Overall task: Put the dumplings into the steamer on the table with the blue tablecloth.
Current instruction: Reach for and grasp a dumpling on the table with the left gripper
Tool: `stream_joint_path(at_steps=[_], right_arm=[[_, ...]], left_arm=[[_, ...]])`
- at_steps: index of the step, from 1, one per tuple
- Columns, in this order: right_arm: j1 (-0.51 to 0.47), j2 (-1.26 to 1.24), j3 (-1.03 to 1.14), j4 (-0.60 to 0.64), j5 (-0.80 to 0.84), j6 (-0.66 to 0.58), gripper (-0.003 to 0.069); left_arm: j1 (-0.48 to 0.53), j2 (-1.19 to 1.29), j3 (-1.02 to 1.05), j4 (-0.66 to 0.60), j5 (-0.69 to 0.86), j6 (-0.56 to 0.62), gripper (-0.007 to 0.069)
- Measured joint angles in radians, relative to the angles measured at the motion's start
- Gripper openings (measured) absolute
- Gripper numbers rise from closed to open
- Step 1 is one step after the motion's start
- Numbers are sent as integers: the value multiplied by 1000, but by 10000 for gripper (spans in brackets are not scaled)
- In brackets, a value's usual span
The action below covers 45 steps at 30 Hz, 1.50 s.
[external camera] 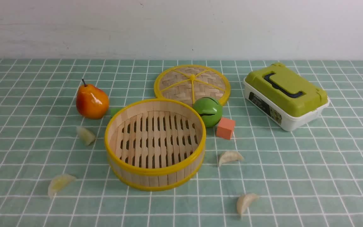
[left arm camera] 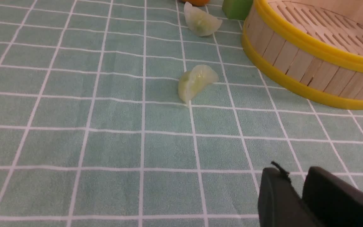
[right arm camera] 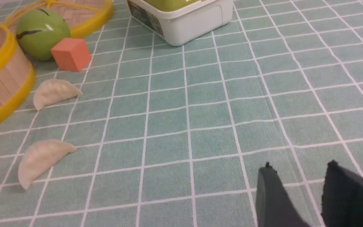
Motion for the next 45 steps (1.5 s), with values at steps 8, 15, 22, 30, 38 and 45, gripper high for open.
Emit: stream_joint_path(at_steps=[8, 15, 22, 30, 38, 45], right_arm=[[0, 0, 0, -1, 0, 0, 240], [0, 0, 0, 0, 0, 0, 240], [0, 0, 0, 0, 0, 0, 240], [0, 0, 0, 0, 0, 0, 240], [0, 0, 0, 0, -15, 0, 240], [0, 0, 11, -2, -245, -1, 240]], left_arm=[[0, 0, 0, 0, 0, 0, 133], [0, 0, 0, 0, 0, 0, 143], [0, 0, 0, 0, 0, 0, 148], [0, 0, 0, 0, -1, 0, 154], [0, 0, 0, -8, -36, -1, 164], [0, 0, 0, -14, -335, -1, 166]])
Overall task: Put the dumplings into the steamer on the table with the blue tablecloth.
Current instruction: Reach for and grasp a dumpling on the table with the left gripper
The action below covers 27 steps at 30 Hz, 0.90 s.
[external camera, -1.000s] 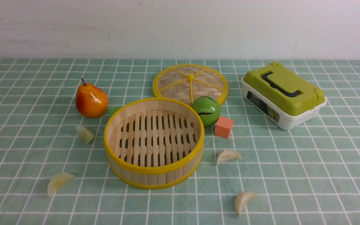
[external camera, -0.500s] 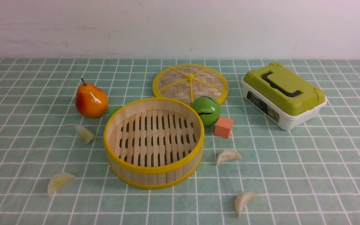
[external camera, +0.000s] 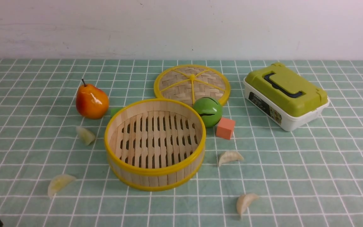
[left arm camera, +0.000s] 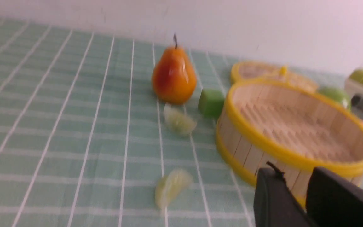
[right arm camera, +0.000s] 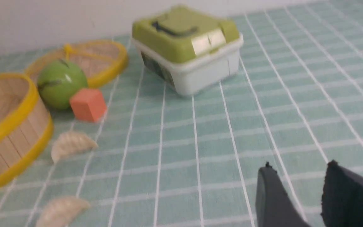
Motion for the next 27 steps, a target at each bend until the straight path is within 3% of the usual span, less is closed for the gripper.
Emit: stream_joint_path(at_steps=[5, 10, 15, 16, 19, 22, 24, 27], right_arm=[[0, 0, 0, -1, -236, 8, 240], [0, 0, 0, 2, -413, 99, 240], [0, 0, -4, 2, -532, 235, 219], [0, 0, -7, 2, -531, 238, 216], [0, 0, -73, 0, -474, 244, 111], [0, 16, -201, -9, -369, 198, -7], [0, 44, -261, -9, -297, 167, -14], [0, 167, -394, -21, -88, 72, -5]], left_arm=[[0, 0, 0, -1, -241, 0, 169], [0, 0, 0, -7, -431, -50, 175], [0, 0, -18, -32, -598, -259, 175], [0, 0, -27, -30, -592, -269, 174], [0, 0, -162, 5, -477, -288, 135], [0, 78, -378, 38, -270, -250, 34], [0, 143, -468, 45, -180, -228, -11], [0, 352, -628, 48, -32, -202, -14]])
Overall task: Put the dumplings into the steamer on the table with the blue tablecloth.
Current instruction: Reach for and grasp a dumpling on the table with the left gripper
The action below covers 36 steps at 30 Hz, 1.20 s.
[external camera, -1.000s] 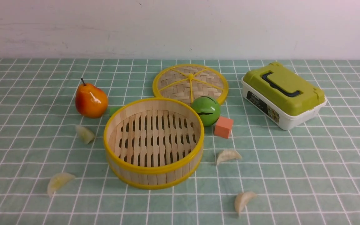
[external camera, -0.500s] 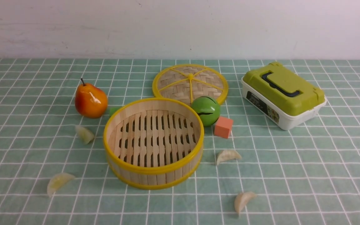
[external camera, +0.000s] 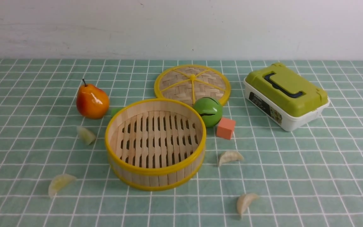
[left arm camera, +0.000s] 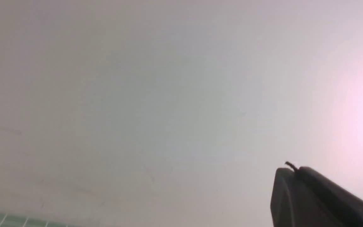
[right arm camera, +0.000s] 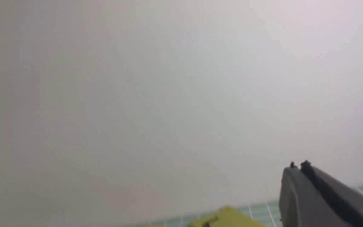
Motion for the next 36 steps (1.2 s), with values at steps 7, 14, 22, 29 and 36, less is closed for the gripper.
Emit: stream_joint_path(at_steps=[7, 14, 22, 29, 36], right_arm=[[12, 263, -103, -13, 380, -98, -2], [82, 480, -117, 160, 665, -352, -10], [100, 555, -104, 406, 625, -603, -10], [100, 555, -78, 504, 608, -671, -10], [100, 555, -76, 513, 608, -686, -4]], left_arm=[[0, 396, -127, -78, 353, 31, -14], [0, 740, -247, -209, 686, 182, -14], [0, 1045, -348, -116, 707, 355, 97], [0, 1265, -381, 67, 595, 381, 384], [0, 1423, -399, 177, 510, 300, 409]])
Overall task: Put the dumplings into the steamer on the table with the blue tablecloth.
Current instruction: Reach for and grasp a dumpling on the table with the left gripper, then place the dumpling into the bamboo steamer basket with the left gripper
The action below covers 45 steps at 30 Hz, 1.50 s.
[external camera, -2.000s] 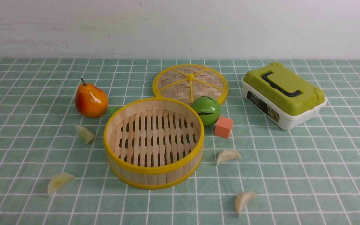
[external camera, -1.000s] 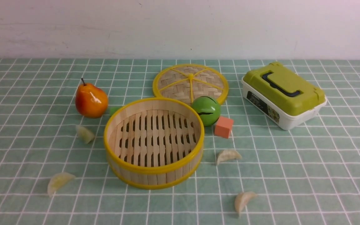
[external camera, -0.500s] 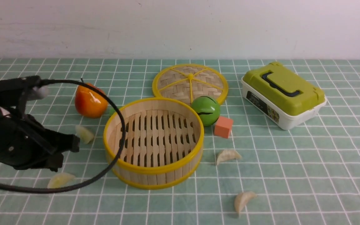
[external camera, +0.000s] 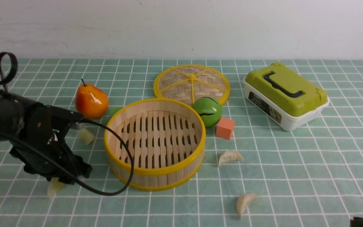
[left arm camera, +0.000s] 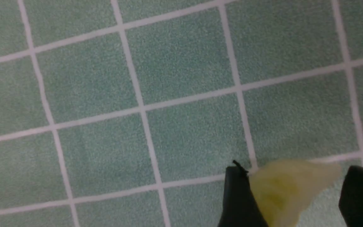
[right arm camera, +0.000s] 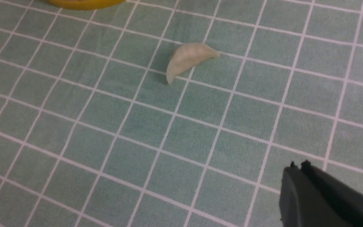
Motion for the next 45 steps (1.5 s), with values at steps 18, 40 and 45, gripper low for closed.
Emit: stream_joint_path(at_steps=[18, 40, 45], right_arm=[[0, 0, 1, 17, -54, -7, 1], [0, 0, 1, 23, -56, -7, 22], [0, 0, 1, 23, -56, -7, 25]], left_arm=[[-61, -83, -439, -349, 224, -81, 196], [-171, 266, -550, -267, 83, -257, 384], [-171, 173, -550, -219, 128, -256, 441]])
